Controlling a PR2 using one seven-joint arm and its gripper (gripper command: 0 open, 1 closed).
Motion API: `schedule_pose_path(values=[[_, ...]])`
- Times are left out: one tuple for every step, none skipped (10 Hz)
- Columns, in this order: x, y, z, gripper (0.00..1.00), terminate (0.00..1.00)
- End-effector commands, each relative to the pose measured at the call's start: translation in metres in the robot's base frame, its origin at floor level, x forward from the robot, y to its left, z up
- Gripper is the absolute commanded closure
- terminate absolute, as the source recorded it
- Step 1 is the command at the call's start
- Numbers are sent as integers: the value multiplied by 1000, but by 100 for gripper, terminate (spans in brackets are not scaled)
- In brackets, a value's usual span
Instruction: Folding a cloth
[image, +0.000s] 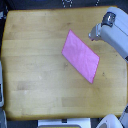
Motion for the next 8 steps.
schedule_pose_path(values=[[-5,-2,0,0,0],[-8,-5,-1,0,0],[-14,-11,-3,0,0],[-20,-13,-8,0,0],[-29,-15,-13,0,0],[-35,-14,-20,0,0],[-40,-12,-29,0,0],[-53,-8,-42,0,0]])
